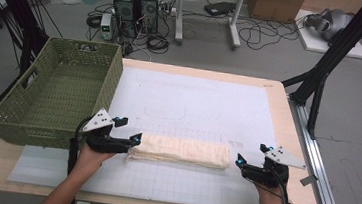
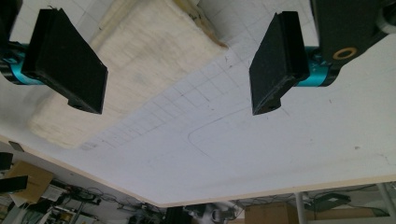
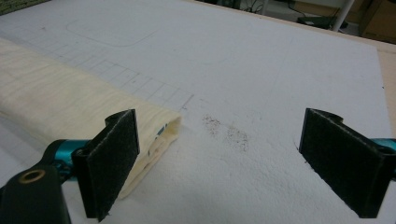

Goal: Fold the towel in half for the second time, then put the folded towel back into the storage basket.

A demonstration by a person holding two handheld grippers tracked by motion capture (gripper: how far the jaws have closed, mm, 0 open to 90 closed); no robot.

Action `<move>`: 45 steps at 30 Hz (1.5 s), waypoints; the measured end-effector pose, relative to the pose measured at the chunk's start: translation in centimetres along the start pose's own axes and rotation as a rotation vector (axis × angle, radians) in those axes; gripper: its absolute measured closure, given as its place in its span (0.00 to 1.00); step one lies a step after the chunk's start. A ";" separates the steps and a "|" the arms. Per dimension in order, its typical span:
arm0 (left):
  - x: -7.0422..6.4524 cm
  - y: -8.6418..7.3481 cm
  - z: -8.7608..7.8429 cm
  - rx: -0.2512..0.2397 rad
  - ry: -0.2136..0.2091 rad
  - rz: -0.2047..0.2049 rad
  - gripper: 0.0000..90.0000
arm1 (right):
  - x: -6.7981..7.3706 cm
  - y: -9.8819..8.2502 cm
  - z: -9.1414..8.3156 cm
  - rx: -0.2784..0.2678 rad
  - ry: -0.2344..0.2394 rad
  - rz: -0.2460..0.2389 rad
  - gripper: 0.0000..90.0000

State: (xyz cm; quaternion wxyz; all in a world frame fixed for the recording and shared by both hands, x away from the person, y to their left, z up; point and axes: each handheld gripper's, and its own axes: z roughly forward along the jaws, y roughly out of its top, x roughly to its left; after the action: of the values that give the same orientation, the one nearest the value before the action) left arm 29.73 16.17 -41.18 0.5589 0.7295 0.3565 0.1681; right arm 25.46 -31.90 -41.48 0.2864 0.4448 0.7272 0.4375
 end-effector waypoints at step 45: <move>-0.1 -1.4 1.2 0.198 0.006 -0.069 0.32 | -0.1 -0.2 0.4 0.004 0.030 0.008 0.13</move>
State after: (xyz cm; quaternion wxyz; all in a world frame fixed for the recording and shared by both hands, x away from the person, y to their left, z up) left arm 30.00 15.45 -42.84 0.4885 0.7678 0.3982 0.1150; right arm 25.82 -31.89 -41.82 0.2729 0.4417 0.7303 0.4439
